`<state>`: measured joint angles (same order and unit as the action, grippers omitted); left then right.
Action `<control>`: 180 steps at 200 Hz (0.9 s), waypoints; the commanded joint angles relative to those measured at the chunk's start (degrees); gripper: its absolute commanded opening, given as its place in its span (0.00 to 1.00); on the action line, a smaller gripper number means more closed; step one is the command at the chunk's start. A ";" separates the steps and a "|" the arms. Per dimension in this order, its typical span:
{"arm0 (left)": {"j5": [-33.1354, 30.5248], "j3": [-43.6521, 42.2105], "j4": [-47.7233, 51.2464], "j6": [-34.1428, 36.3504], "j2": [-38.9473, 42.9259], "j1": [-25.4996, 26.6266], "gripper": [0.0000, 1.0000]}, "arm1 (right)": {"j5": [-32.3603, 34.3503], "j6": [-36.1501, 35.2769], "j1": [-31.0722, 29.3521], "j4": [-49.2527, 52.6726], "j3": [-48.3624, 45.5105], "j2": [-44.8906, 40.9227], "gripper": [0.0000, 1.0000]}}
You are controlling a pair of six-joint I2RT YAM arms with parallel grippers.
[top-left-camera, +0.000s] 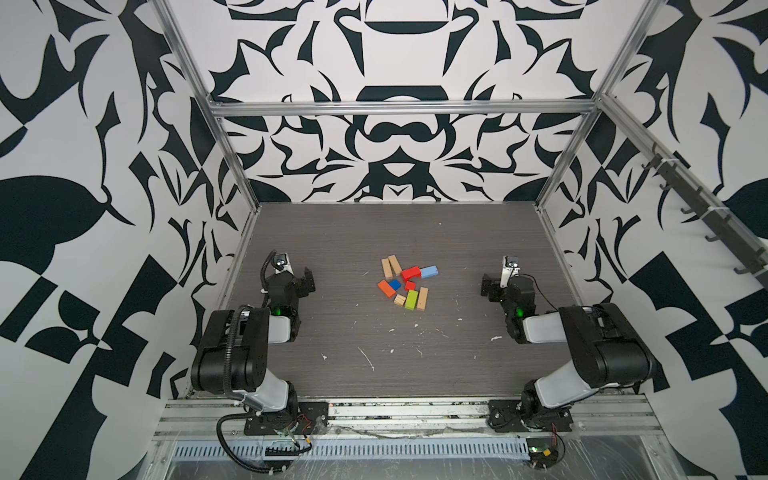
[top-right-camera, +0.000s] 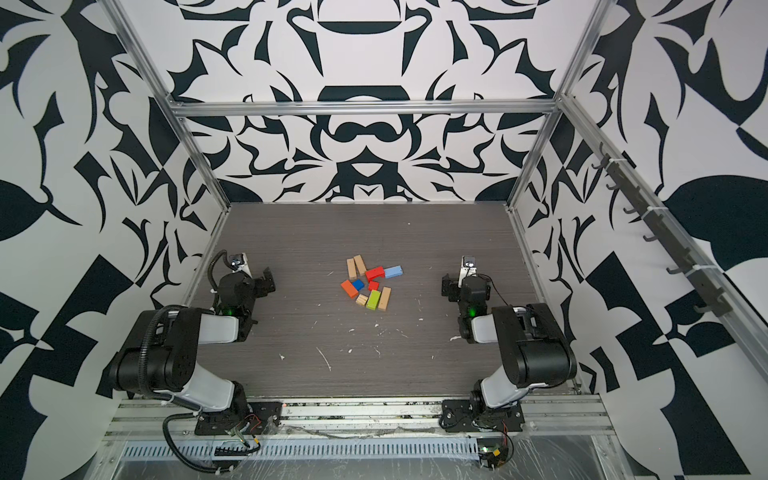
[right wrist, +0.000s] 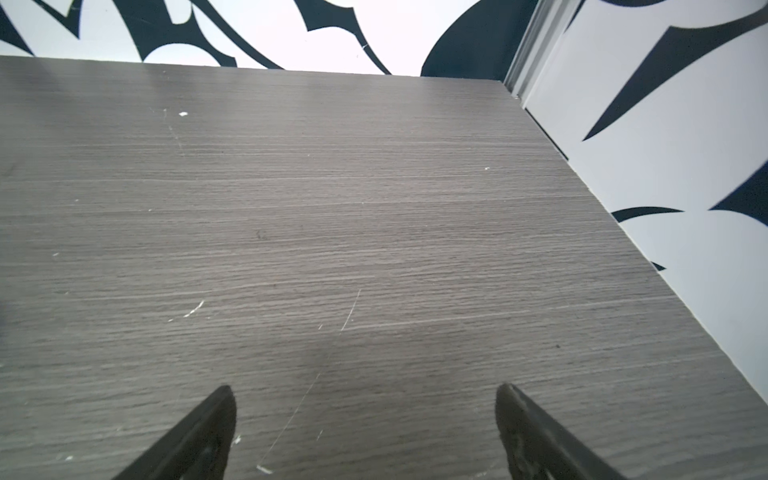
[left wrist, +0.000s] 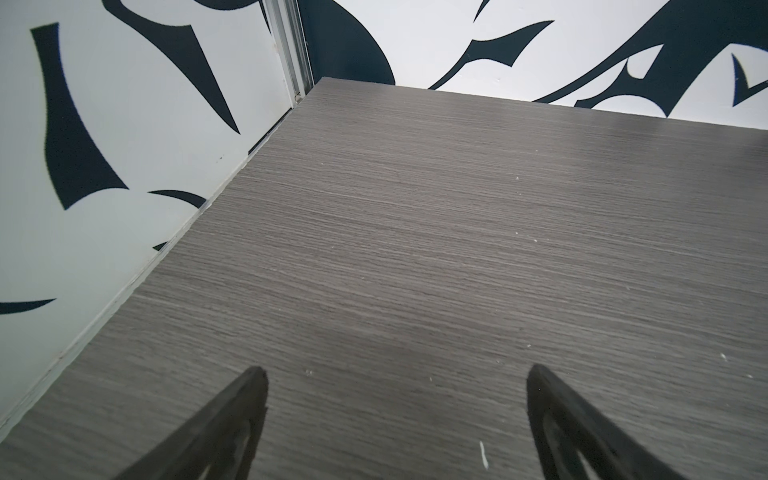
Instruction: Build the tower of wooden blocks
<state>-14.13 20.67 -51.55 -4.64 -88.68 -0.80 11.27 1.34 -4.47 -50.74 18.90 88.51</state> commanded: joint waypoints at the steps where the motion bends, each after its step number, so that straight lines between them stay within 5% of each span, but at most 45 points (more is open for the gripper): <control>1: 0.07 0.52 -1.22 -0.10 -0.27 -0.24 0.99 | 3.56 1.06 -0.29 3.28 1.51 -5.75 1.00; 21: -2.03 1.17 -0.83 -0.10 0.43 -0.08 0.99 | 3.90 1.34 -0.52 16.40 6.62 -11.00 0.99; 41: -0.71 9.34 20.74 -0.16 7.46 0.25 0.99 | 3.42 5.43 -0.54 29.56 12.83 -15.21 0.98; 65: 0.45 15.30 27.32 -1.68 9.98 0.20 0.99 | 1.86 8.81 -0.54 39.44 18.32 -17.11 0.97; 131: 9.20 41.69 65.28 -22.22 6.51 1.67 1.00 | -8.26 23.52 -3.35 58.00 28.33 -18.68 1.00; 180: 12.95 39.85 70.46 -25.15 9.19 10.20 0.99 | -4.08 25.35 -13.96 69.02 33.59 -15.74 1.00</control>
<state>-5.08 62.41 10.09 -25.61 -80.88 5.80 5.78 23.86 -14.22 10.72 48.51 71.72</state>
